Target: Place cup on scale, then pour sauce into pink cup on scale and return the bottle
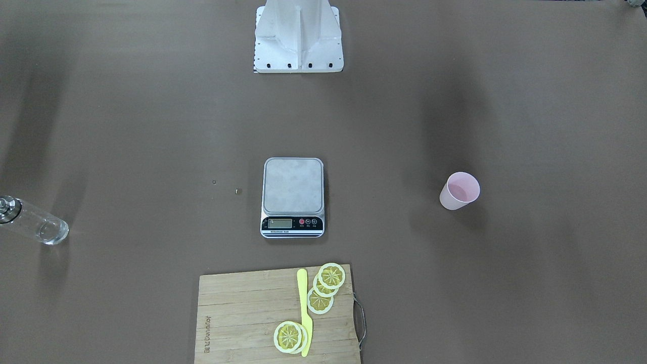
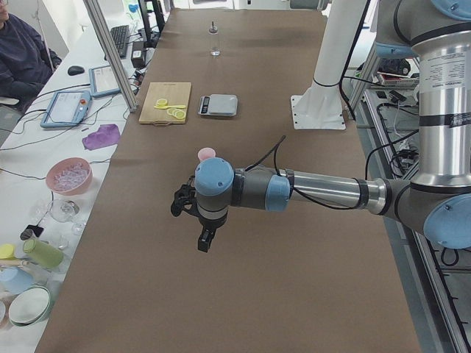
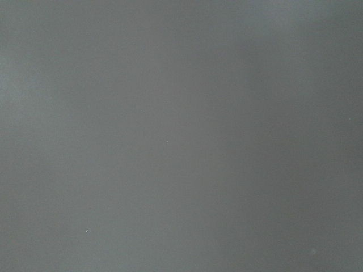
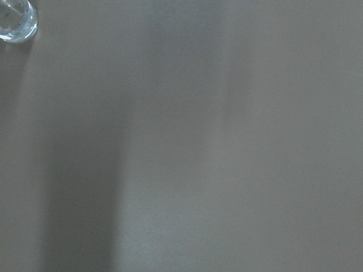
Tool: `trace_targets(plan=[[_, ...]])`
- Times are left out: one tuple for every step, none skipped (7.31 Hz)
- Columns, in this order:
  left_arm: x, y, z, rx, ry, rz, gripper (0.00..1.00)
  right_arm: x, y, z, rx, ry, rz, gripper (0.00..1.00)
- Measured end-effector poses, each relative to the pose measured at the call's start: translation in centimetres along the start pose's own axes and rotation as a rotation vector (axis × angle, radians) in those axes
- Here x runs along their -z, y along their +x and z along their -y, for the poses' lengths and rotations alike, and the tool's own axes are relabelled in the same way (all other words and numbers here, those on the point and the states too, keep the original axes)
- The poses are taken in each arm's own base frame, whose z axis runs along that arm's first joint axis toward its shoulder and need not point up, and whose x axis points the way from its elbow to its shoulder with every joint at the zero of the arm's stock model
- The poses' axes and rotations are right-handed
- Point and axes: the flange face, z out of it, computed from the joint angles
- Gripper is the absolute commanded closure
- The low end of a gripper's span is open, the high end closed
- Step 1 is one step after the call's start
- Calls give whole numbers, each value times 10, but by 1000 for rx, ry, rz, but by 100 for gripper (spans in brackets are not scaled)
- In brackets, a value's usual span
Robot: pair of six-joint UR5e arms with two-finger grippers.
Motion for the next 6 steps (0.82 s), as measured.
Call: trace_targets(plan=[[4,3,6,-39,41,10,2,6,-4,5,12,16,1,0],[12,9,20,-82,100,21,2,15,-12,15,38,52,4,0],[23,18,39,-115,164,30,2,26,-20,26,79,105,5,0],[30,25,51,-120,202,30,2,29,-24,31,107,142,15,0],[35,31,60,-102,227,24,2,25,-23,32,115,149,43,0],[38,34,68,-89,242,15,2,18,-20,30,112,142,67,0]])
